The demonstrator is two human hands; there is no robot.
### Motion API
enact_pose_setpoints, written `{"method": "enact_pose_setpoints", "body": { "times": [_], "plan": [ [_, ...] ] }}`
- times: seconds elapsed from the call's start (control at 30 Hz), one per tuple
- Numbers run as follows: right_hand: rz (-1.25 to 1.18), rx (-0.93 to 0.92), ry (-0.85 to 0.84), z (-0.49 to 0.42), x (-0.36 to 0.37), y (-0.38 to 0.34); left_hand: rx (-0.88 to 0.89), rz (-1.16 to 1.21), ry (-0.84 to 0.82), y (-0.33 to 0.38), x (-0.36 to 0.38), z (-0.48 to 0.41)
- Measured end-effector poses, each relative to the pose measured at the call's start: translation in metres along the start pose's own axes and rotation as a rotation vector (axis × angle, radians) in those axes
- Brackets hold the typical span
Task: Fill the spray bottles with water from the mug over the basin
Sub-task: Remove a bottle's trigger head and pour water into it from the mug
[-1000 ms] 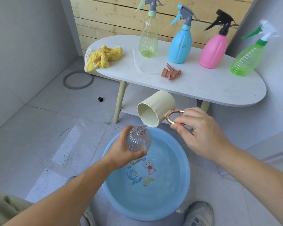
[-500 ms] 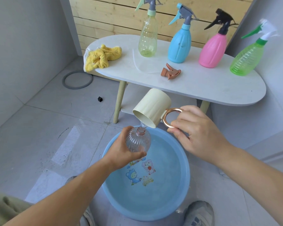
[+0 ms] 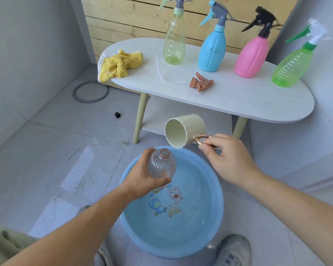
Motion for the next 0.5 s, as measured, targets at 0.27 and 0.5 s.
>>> {"method": "enact_pose_setpoints", "body": {
  "times": [0.27,0.5],
  "plan": [
    [-0.278,0.441,-0.238,0.000,0.085,0.102,-0.031,0.013,-0.007,-0.014,0.003,0.001],
    [-0.196,0.517,-0.344,0.005,0.143,0.143,-0.060,0.012,0.003,-0.026,0.003,-0.001]
  ]
}}
Point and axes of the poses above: each hand's wrist, its own z-axis away from the middle knuckle, its own x-axis out of the palm, y = z × x, the point moved 5 cm from there along -z, towards the middle knuckle, and after that the axes turned 14 degrees about -y, right-handed, at the moved point
